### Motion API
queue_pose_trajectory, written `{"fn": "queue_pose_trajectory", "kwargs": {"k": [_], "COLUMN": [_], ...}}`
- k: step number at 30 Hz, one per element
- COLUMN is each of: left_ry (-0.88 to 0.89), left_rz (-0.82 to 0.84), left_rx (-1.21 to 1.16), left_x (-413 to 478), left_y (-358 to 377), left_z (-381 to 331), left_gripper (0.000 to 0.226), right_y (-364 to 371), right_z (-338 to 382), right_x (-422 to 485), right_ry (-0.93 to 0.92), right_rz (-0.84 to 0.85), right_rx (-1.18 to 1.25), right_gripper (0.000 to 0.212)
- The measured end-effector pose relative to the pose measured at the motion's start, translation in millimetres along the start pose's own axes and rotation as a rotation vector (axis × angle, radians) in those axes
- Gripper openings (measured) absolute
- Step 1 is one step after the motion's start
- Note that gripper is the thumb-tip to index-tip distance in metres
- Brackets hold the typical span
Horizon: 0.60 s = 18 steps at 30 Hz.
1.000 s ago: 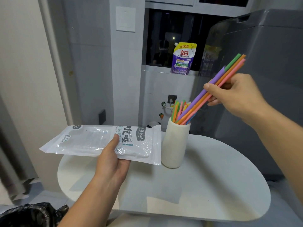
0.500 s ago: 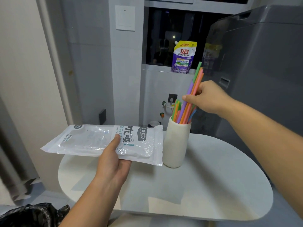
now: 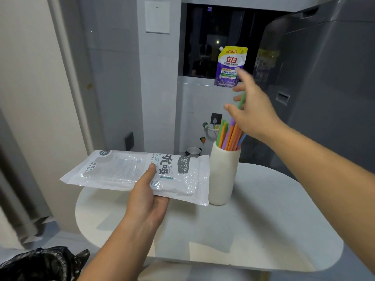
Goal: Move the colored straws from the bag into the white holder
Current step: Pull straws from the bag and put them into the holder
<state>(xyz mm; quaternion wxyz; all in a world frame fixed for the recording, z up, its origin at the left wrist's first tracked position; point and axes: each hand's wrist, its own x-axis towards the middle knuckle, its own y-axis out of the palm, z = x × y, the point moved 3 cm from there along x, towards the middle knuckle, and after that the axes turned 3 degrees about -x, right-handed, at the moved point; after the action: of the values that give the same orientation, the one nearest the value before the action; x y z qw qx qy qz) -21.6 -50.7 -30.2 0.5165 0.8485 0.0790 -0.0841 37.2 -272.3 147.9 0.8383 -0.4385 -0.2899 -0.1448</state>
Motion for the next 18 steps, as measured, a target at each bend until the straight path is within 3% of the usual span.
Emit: {"fn": "queue_pose_trajectory", "kwargs": {"k": [2, 4, 8, 11, 13, 18], "left_ry": [-0.004, -0.006, -0.005, -0.007, -0.004, 0.013], "left_rz": [0.000, -0.001, 0.000, -0.003, 0.001, 0.032], "left_rx": [-0.004, -0.007, 0.004, 0.005, 0.006, -0.006], "left_x": [0, -1, -2, -2, -3, -5], "left_y": [0, 0, 0, 0, 0, 3], "left_z": [0, 1, 1, 1, 0, -3], "left_gripper": [0.022, 0.021, 0.018, 0.017, 0.017, 0.017], "right_y": [9, 19, 29, 30, 22, -9], "right_z": [-4, -12, -19, -24, -17, 5], "right_x": [0, -5, -19, -23, -23, -65], "right_ry": [-0.034, -0.056, -0.141, -0.128, -0.114, -0.001], "right_rz": [0.097, 0.178, 0.258, 0.312, 0.266, -0.152], "right_rx": [-0.180, -0.332, -0.524, -0.529, -0.442, -0.211], "right_gripper": [0.052, 0.042, 0.049, 0.057, 0.058, 0.032]}}
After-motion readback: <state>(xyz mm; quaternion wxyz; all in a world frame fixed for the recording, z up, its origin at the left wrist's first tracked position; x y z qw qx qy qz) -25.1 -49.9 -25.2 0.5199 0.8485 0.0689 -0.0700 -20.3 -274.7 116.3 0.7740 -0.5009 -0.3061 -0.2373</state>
